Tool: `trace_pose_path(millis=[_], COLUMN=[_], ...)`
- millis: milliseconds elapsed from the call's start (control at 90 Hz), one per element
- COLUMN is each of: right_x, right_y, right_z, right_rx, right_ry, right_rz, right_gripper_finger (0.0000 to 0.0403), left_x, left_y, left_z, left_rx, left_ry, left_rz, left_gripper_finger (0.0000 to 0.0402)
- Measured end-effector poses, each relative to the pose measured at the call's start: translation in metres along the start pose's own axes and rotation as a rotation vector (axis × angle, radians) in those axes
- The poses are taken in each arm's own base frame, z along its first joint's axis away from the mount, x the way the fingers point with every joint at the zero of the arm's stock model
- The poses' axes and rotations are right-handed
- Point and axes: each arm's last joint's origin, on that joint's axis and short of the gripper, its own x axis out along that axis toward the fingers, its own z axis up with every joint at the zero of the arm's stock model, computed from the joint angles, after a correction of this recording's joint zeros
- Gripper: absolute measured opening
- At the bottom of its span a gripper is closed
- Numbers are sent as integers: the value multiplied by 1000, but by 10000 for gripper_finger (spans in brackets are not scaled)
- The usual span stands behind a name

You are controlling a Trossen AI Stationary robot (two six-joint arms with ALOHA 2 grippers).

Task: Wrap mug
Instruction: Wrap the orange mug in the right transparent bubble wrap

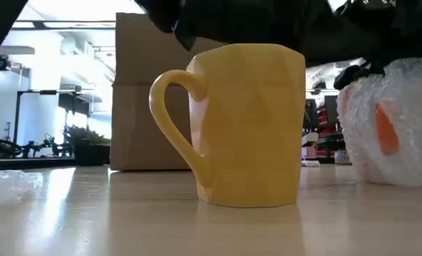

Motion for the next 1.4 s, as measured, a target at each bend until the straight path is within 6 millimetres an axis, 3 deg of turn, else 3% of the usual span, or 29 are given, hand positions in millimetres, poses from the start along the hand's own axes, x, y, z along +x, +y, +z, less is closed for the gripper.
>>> trace_pose_path(millis=[89, 222, 544, 733, 889, 1100, 1222, 1400], right_x=[-2, -11, -63, -78, -66, -29, -19, -11], right_y=[1, 3, 9, 14, 15, 3, -1, 1], right_z=[2, 6, 24, 33, 33, 12, 4, 7], right_rx=[0, -11, -48, -64, -67, -36, -10, -6], right_ry=[-5, -3, 8, -57, -93, 15, 36, -44], right_rz=[4, 7, 3, 34, 50, -27, -52, -8], right_gripper_finger=[0, 0, 0, 0, 0, 0, 0, 0], left_x=[8, 9, 7, 7, 7, 7, 6, -7], left_y=[3, 8, 11, 11, 11, 10, 10, 6], left_z=[-13, -15, -12, -12, -12, -12, -11, 11], left_rx=[0, -9, -13, -14, -14, -14, -21, -34], left_ry=[21, 25, 23, 25, 26, 27, 24, -21], left_rz=[10, 68, 80, 80, 79, 76, 71, 55], left_gripper_finger=[0, 0, 0, 0, 0, 0, 0, 0])
